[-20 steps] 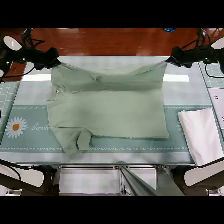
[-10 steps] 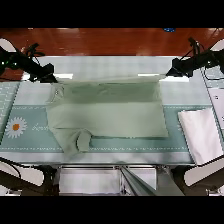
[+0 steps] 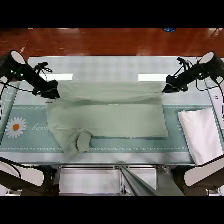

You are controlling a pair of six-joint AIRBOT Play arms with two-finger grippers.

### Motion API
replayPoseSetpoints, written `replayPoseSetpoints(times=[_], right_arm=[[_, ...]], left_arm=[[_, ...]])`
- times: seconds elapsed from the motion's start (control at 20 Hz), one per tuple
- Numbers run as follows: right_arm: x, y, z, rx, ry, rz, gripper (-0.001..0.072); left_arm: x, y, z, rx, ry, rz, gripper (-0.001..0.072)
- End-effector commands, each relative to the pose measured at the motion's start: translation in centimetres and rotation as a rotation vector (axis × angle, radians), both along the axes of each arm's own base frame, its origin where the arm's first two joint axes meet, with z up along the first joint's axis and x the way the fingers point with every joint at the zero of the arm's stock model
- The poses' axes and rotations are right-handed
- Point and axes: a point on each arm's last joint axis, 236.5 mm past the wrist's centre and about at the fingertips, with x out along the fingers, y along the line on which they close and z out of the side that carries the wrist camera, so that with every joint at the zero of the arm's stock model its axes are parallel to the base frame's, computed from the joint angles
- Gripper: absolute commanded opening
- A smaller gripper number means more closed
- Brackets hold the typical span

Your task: Fold the shirts.

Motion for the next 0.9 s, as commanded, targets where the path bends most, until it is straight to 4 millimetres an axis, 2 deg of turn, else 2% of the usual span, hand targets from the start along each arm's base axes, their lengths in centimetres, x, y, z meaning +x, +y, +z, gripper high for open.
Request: replayPoseSetpoints(times=[0.0,0.1,0.2,0.3,0.35,0.45,0.55,0.6,0.75,0.85], right_arm=[[-0.6,0.5,-0.2,0.007,0.009,-0.003,0.041],[-0.4,-1.5,2.0,-0.03,-0.04,-0.026,0.0411],[-1.0,-4.9,4.6,-0.096,-0.082,-0.073,0.0412],[-2.4,-7.7,6.0,-0.123,-0.124,-0.16,0.0411],[-3.3,-8.4,5.9,-0.116,-0.149,-0.222,0.0411],[-5.3,-7.3,5.0,-0.052,-0.192,-0.315,0.041],[-7.5,-4.3,3.9,0.042,-0.245,-0.351,0.041],[-8.4,-2.8,3.6,0.089,-0.259,-0.361,0.041],[-9.9,0.4,3.9,0.22,-0.297,-0.392,0.041],[-10.0,1.1,4.6,0.255,-0.319,-0.399,0.041]], left_arm=[[-1.3,0.3,-0.4,0.007,0.057,0.017,0.0511],[-1.5,1.3,1.1,0.012,0.048,0.037,0.0511],[-1.7,3.1,3.2,0.025,-0.002,0.083,0.0511],[-4.0,5.1,4.5,0.026,-0.014,0.135,0.0511],[-6.2,6.0,4.3,0.017,0.009,0.168,0.0511],[-11.4,7.0,2.5,-0.005,0.077,0.272,0.051],[-16.0,6.9,0.2,-0.053,0.117,0.377,0.0511],[-17.5,6.3,-0.5,-0.097,0.119,0.424,0.0511],[-18.6,3.7,-1.7,-0.227,0.082,0.556,0.0511],[-19.7,2.3,-3.0,-0.24,0.105,0.575,0.051]])
